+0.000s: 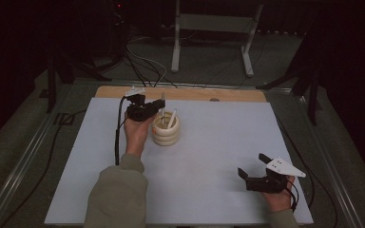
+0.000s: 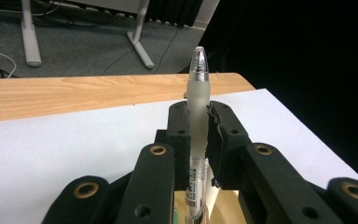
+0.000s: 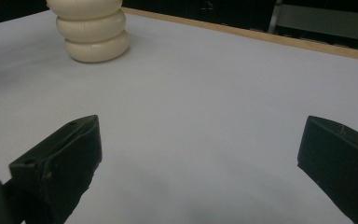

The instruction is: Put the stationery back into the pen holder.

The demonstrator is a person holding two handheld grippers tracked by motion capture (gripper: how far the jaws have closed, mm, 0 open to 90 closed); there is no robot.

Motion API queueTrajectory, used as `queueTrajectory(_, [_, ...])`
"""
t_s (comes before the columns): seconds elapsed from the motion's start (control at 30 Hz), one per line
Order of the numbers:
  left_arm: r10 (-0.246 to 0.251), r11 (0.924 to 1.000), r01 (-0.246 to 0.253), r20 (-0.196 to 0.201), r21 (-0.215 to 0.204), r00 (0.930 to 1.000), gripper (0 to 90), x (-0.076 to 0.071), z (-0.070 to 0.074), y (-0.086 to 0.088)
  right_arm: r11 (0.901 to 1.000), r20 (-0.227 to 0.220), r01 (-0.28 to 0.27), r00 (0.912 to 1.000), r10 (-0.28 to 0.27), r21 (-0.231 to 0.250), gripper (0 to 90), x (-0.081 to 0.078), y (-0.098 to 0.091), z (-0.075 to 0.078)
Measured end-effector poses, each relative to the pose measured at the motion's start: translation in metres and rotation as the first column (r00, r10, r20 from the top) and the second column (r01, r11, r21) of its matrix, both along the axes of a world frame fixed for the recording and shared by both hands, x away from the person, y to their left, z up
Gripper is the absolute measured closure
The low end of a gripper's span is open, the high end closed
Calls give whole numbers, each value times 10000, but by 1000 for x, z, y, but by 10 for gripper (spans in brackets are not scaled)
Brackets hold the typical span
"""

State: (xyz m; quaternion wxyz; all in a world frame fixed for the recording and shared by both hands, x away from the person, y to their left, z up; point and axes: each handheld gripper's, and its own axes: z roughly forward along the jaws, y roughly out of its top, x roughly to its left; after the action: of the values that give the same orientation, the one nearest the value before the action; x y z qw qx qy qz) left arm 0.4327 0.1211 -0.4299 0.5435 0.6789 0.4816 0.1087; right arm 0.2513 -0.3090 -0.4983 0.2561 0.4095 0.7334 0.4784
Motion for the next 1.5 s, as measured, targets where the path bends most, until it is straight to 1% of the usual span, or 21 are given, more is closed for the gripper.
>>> queueTrajectory(0.43, [-67, 10000, 67, 22, -52, 10000, 801, -4, -6, -1, 10000, -20, -13, 10000, 13, -9, 0, 0, 1, 0])
queueTrajectory(0.9, [-79, 9997, 79, 22, -234, 10000, 801, -9, -15, 0, 10000, -4, -10, 10000, 10, -30, 0, 0, 0, 0])
queueTrajectory(1.3, [-154, 9996, 153, -19, -237, 9999, 801, -13, -22, -1, 10000, -8, -24, 10000, 24, -43, 0, 0, 1, 0])
queueTrajectory(1.5, [-146, 9991, 147, 29, -400, 9999, 799, -15, -24, 0, 10000, -2, -33, 10000, 33, -45, 0, 0, 1, 0])
